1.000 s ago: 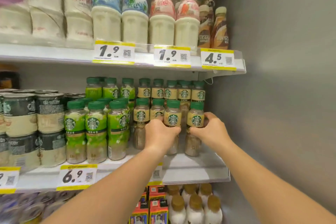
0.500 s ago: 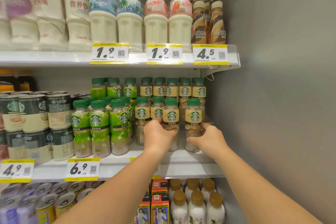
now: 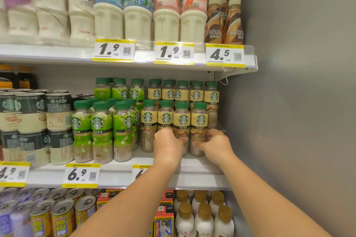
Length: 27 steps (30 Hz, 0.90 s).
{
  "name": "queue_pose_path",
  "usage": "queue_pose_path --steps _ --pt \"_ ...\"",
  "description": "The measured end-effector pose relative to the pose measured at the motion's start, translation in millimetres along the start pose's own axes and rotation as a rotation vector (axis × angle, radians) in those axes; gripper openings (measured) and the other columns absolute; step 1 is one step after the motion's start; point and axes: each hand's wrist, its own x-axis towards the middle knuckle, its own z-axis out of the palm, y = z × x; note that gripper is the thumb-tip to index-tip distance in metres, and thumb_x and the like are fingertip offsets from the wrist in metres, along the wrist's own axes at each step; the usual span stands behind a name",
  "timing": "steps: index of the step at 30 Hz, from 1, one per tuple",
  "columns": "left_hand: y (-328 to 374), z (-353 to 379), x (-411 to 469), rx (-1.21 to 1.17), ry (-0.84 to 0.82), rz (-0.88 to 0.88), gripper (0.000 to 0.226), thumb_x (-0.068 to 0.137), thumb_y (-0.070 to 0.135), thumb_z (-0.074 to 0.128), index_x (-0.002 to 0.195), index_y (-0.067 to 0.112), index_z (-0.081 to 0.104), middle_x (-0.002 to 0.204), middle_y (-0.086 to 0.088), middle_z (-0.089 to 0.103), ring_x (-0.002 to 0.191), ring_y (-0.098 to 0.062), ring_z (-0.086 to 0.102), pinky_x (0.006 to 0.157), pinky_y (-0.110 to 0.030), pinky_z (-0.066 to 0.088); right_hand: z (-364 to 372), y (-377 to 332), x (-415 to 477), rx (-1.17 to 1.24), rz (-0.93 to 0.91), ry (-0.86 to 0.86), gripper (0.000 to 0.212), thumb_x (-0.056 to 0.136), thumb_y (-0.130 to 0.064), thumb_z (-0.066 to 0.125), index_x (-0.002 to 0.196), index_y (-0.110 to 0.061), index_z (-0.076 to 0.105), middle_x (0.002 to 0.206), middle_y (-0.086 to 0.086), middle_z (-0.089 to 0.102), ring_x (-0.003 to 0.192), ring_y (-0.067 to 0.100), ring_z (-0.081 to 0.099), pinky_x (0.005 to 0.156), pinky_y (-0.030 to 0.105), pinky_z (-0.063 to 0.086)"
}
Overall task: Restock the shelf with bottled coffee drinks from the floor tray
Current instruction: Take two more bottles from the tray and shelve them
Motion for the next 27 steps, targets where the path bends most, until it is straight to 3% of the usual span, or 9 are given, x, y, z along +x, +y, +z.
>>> queue_pose_path --steps 4,7,10,19,27 --pt "1.2 2.6 2.1 0.042 0.019 0.013 0.033 0.077 0.031 0.085 0.064 0.011 0.062 0.068 -0.006 0.065 0.066 -0.027 0.062 0.056 -0.03 0.043 3.1 1.1 4.5 -0.019 0.012 -0.003 0.056 0.075 -0.03 0.086 0.123 -0.012 0.064 0.12 0.006 0.068 0.101 0.023 0.063 0.081 0.033 0.052" --pt "3.2 3.1 1.6 0.082 0.026 0.02 0.027 0.08 0.03 0.083 0.073 0.012 0.065 0.072 -0.003 0.066 0.071 -0.026 0.063 0.059 -0.032 0.046 3.5 0.2 6.0 -0.021 0.027 -0.006 0.065 0.077 -0.031 0.085 0.133 -0.011 0.059 0.129 0.007 0.065 0.111 0.026 0.062 0.092 0.037 0.053" --pt "4.9 2.1 3.4 0.119 0.023 0.027 0.025 0.082 0.029 0.081 0.082 0.008 0.067 0.084 -0.007 0.07 0.081 -0.03 0.065 0.067 -0.036 0.054 3.4 -0.9 6.7 -0.028 0.029 0.001 0.065 0.078 -0.031 0.085 0.134 -0.011 0.058 0.13 0.007 0.065 0.112 0.026 0.062 0.09 0.035 0.052" --pt "5.1 5.2 6.4 0.109 0.015 0.048 0.031 0.082 0.032 0.081 0.089 0.006 0.065 0.091 -0.014 0.07 0.089 -0.035 0.066 0.073 -0.039 0.056 4.5 -1.2 7.8 -0.019 0.039 0.006 0.057 0.079 -0.029 0.085 0.128 -0.013 0.061 0.126 0.006 0.067 0.104 0.024 0.062 0.087 0.033 0.05" --pt "4.6 1.9 6.1 0.111 -0.001 0.031 0.033 0.082 0.032 0.081 0.094 0.005 0.068 0.096 -0.013 0.071 0.094 -0.034 0.066 0.077 -0.04 0.056 4.0 -1.9 0.3 -0.066 0.036 -0.014 0.07 0.079 -0.039 0.082 0.138 -0.015 0.054 0.137 0.006 0.061 0.12 0.028 0.058 0.091 0.036 0.049"
